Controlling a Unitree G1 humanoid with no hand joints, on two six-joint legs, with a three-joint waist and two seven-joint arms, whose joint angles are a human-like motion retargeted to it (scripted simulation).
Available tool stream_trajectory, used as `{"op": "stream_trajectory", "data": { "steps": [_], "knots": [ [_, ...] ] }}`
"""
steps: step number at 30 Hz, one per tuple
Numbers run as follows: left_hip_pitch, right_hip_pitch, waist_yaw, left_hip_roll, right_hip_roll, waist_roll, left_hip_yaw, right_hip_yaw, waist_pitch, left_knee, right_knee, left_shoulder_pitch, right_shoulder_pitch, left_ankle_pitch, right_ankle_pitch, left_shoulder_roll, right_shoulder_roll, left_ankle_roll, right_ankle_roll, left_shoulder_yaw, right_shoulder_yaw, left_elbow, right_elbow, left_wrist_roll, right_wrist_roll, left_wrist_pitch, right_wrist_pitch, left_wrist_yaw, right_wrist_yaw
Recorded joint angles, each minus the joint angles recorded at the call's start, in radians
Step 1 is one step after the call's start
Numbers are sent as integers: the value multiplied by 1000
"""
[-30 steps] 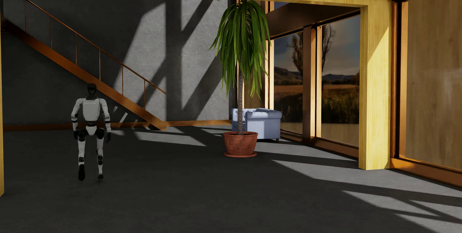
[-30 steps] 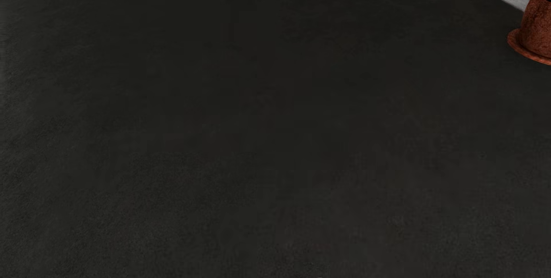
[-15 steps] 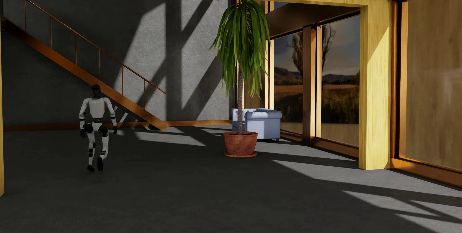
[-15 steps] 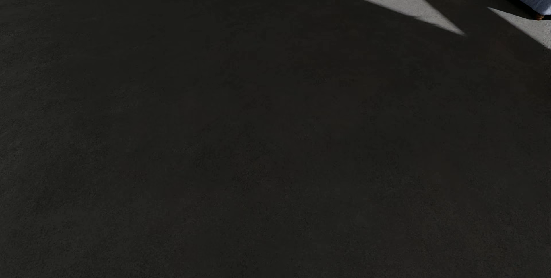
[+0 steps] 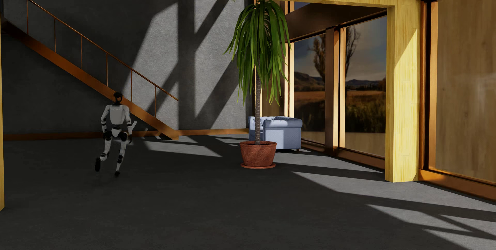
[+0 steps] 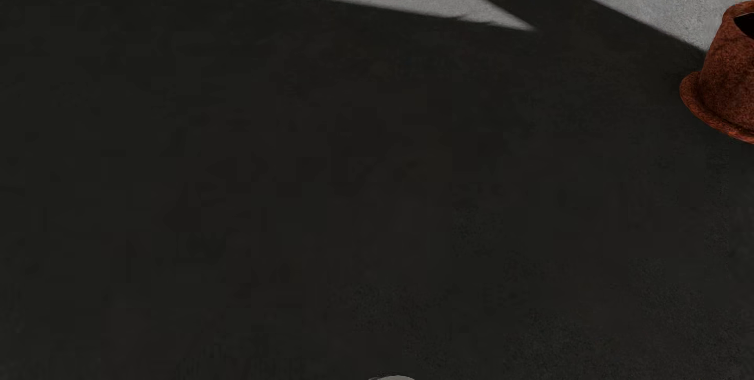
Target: Walk to the sofa
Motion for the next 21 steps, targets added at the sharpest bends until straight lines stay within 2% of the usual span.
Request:
{"op": "stream_trajectory", "data": {
  "steps": [1,2,4,5,6,7,9,10,11,12,13,14,16,17,18,19,21],
  "knots": [
    [-114,104,72,-18,22,-27,0,0,3,98,-65,24,-8,-16,38,7,9,0,0,-63,-17,36,-74,0,0,0,0,0,0],
    [-217,231,123,-39,33,-46,0,0,5,84,-147,70,-28,6,69,-4,16,0,0,-57,-36,72,-151,0,0,0,0,0,0],
    [-393,417,255,-74,15,-73,0,0,-2,-215,-278,140,-68,164,144,-9,29,0,0,-107,-60,91,-262,0,0,0,0,0,0],
    [-446,506,310,-64,-10,-73,0,0,-1,-436,-326,175,-91,253,182,-14,29,0,0,-112,-62,83,-315,0,0,0,0,0,0],
    [-496,575,339,-53,-39,-65,0,0,-10,-643,-357,206,-113,284,199,-26,21,0,0,-109,-68,84,-368,0,0,0,0,0,0],
    [-526,652,344,-33,-62,-43,0,0,-18,-827,-367,231,-132,158,238,-34,5,0,0,-117,-71,66,-428,0,0,0,0,0,0],
    [-603,708,389,15,-132,-20,0,0,-41,-990,-356,230,-142,-248,332,-52,-20,0,0,-108,-106,81,-537,0,0,0,0,0,0],
    [-622,746,421,23,-177,-22,0,0,-33,-976,-338,228,-144,-275,423,-47,-19,0,0,-96,-121,73,-550,0,0,0,0,0,0],
    [-653,770,426,7,-202,-30,0,0,-42,-934,-312,217,-134,-155,526,-38,-7,0,0,-93,-126,83,-523,0,0,0,0,0,0],
    [-691,755,407,-30,-227,-43,0,0,-69,-872,-241,200,-113,57,676,-30,6,0,0,-92,-129,94,-477,0,0,0,0,0,0],
    [-719,689,375,-74,-243,-60,0,0,-89,-761,-104,181,-96,199,816,-26,23,0,0,-83,-124,113,-398,0,0,0,0,0,0],
    [-674,606,345,-122,-251,-75,0,0,-61,-666,95,148,-93,198,781,-13,34,0,0,-83,-107,122,-319,0,0,0,0,0,0],
    [-429,379,270,-190,-223,-62,0,0,-5,-721,471,64,-105,123,293,4,36,0,0,-59,-37,114,-194,0,0,0,0,0,0],
    [-305,252,216,-190,-196,-33,0,0,-5,-783,534,25,-85,54,112,12,28,0,0,-63,-26,99,-166,0,0,0,0,0,0],
    [-138,189,152,-173,-173,-7,0,0,26,-860,478,14,-65,-23,21,42,12,0,0,-70,-5,12,-142,0,0,0,0,0,0],
    [-13,113,86,-156,-168,15,0,0,28,-932,363,-13,-35,-105,-5,53,0,0,0,-56,-15,-27,-124,0,0,0,0,0,0],
    [176,-19,-9,-118,-181,44,0,0,26,-1028,34,-97,-2,-264,30,64,-23,0,0,12,-50,-86,-92,0,0,0,0,0,0]
  ]
}}
